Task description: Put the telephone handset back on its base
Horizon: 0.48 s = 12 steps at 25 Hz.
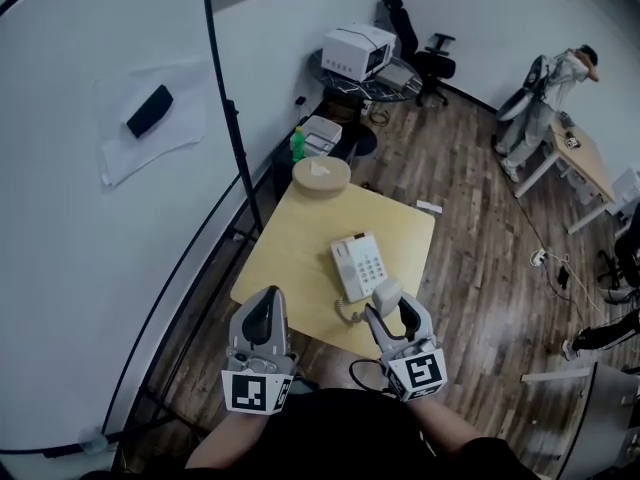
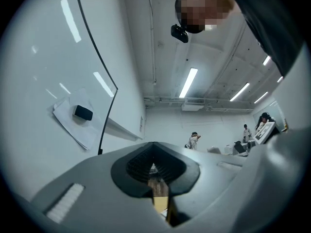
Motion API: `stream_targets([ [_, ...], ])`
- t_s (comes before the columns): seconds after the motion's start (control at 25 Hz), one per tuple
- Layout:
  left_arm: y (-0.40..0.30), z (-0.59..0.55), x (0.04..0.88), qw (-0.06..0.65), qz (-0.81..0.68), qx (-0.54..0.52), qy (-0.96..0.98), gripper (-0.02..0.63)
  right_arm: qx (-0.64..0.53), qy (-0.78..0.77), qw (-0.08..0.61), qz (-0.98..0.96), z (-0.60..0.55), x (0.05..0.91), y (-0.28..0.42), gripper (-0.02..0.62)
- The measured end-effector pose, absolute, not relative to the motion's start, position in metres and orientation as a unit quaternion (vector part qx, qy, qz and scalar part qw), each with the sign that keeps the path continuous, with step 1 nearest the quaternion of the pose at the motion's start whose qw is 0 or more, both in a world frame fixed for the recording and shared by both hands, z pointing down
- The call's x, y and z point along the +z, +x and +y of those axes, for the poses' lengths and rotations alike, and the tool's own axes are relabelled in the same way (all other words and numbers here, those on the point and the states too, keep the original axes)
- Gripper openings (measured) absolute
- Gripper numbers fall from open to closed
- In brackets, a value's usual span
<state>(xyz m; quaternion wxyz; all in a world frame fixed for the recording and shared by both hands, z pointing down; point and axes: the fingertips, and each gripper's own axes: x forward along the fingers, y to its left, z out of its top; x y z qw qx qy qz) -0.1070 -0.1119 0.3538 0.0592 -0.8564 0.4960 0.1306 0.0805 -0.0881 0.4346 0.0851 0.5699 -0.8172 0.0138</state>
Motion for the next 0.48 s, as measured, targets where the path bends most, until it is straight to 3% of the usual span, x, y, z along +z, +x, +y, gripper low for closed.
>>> stream_targets([
  [0.48,-0.118,-0.175,0.38,0.032,0.472,0.125,-0.872,0.0,0.025,0.585,0.127,-0.801,-0.146,0.469,0.078,0.235],
])
